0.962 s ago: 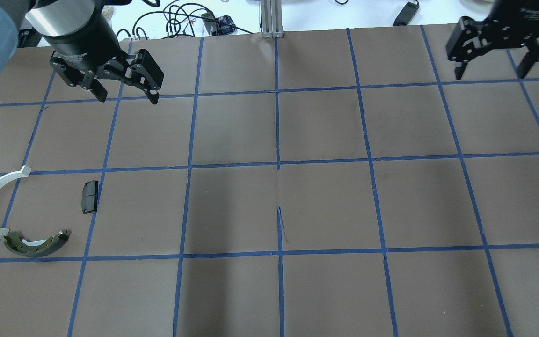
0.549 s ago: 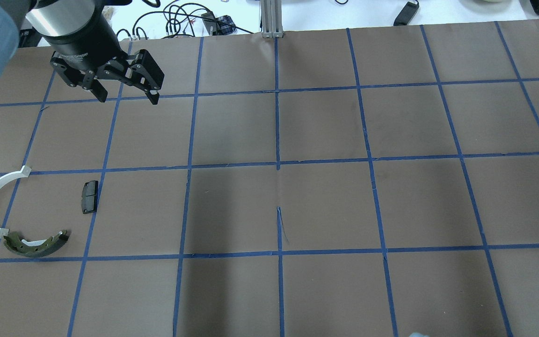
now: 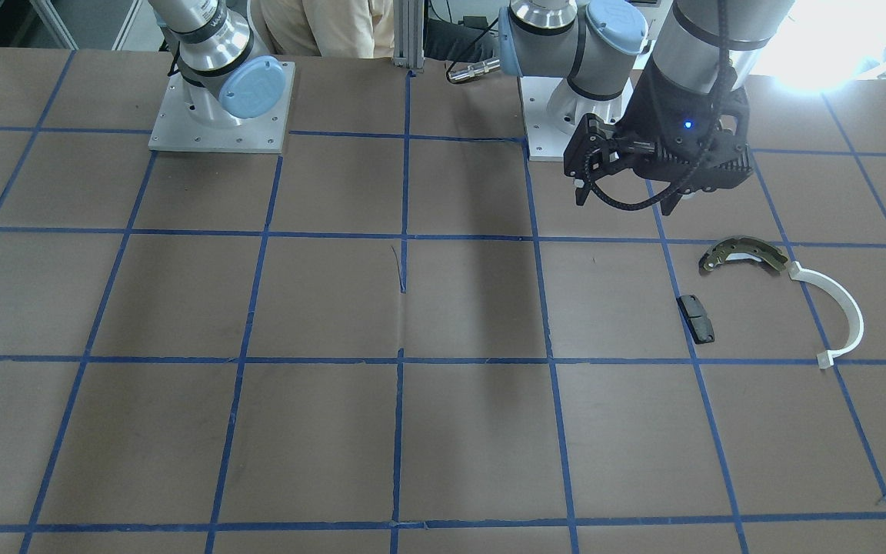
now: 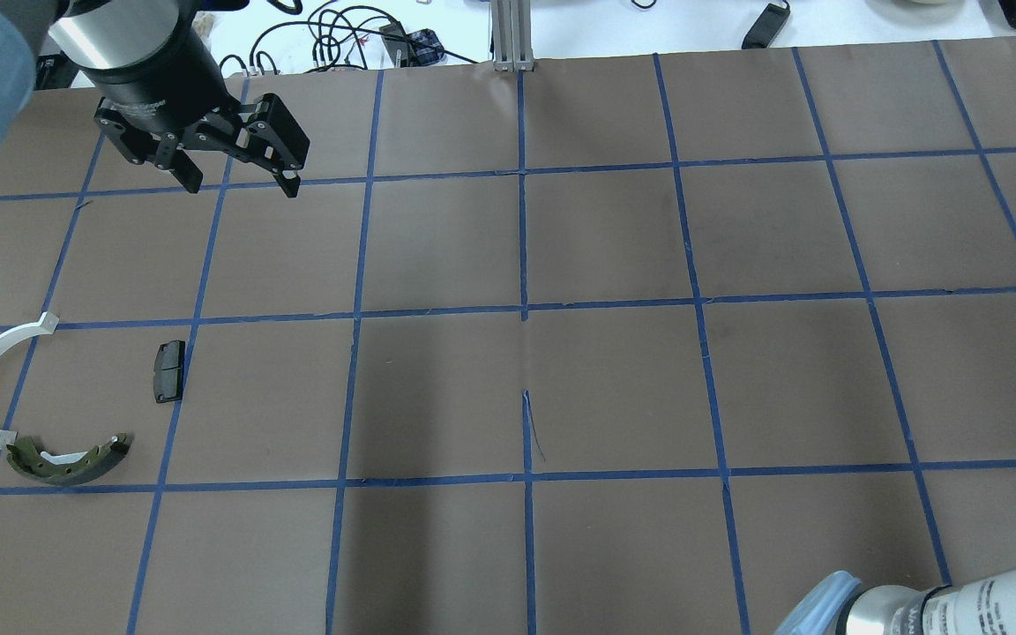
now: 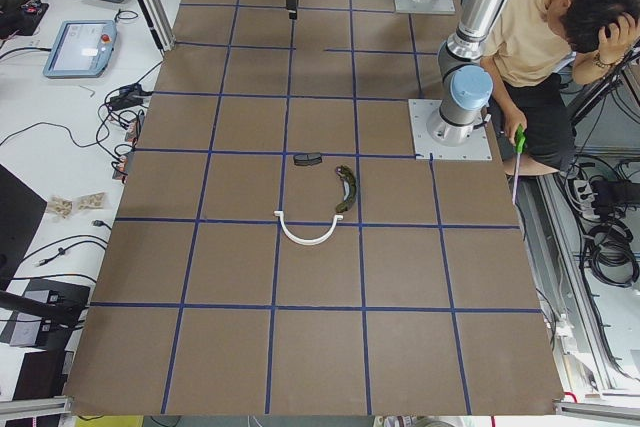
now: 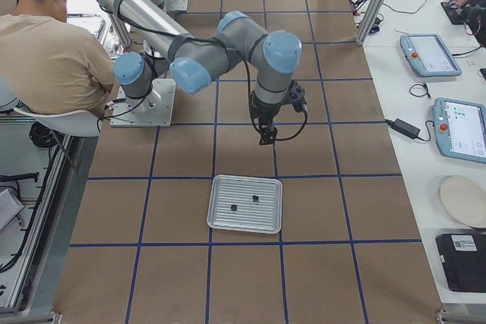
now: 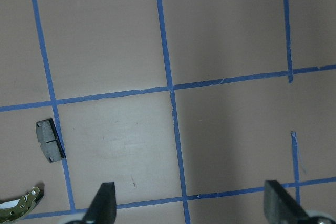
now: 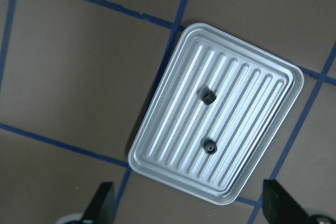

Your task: Place bearing gear from tray to pile

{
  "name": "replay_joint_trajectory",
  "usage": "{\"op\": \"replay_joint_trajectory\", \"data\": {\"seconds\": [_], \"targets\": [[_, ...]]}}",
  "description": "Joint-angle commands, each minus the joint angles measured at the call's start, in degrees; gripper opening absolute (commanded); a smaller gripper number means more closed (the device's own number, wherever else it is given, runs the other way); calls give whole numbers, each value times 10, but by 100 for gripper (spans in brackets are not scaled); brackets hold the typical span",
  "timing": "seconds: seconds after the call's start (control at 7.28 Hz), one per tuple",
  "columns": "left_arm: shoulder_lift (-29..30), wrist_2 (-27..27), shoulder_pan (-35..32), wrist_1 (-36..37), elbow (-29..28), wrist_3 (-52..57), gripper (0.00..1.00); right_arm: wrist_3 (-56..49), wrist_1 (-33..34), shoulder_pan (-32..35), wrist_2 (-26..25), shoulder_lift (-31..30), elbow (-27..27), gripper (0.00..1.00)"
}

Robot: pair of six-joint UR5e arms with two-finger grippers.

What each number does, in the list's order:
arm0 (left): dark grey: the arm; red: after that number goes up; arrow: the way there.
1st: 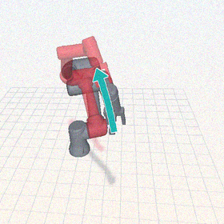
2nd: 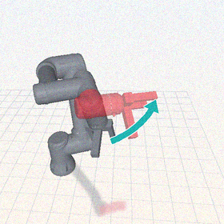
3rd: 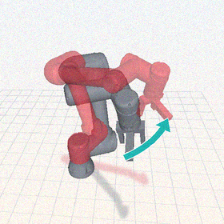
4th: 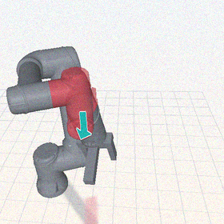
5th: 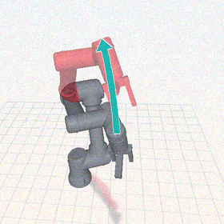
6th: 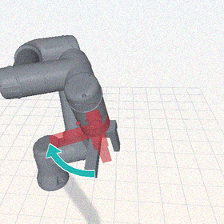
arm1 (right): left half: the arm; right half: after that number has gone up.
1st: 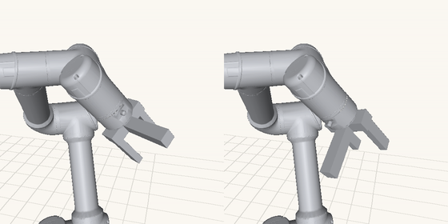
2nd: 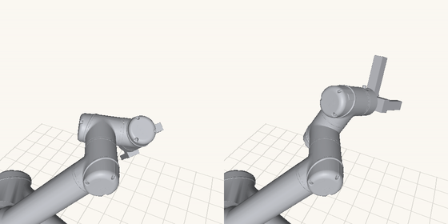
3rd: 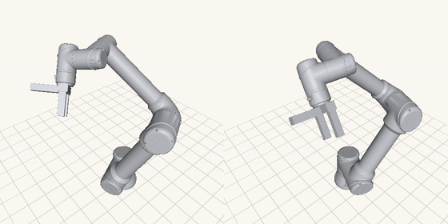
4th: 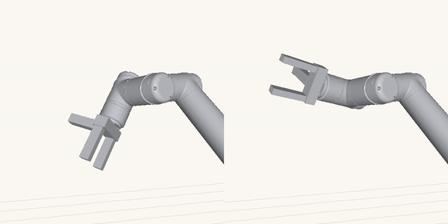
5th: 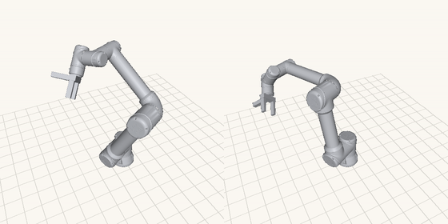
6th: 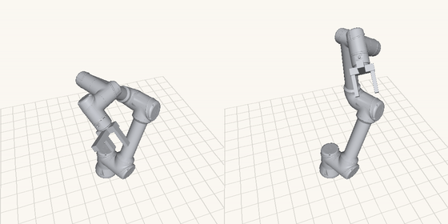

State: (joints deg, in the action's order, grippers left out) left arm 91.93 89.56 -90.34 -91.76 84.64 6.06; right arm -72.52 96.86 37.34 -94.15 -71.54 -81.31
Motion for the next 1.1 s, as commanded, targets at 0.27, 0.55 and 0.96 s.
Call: {"op": "replay_joint_trajectory", "data": {"seconds": [0.27,0.55,0.96], "targets": [[0,0,0,0,0,0,100,-105,209,-63,22,95,-125,100],[0,0,0,0,0,0,100,-128,312,-65,21,97,-197,94],[0,0,0,0,0,0,100,-133,316,-77,41,112,-195,89]]}}
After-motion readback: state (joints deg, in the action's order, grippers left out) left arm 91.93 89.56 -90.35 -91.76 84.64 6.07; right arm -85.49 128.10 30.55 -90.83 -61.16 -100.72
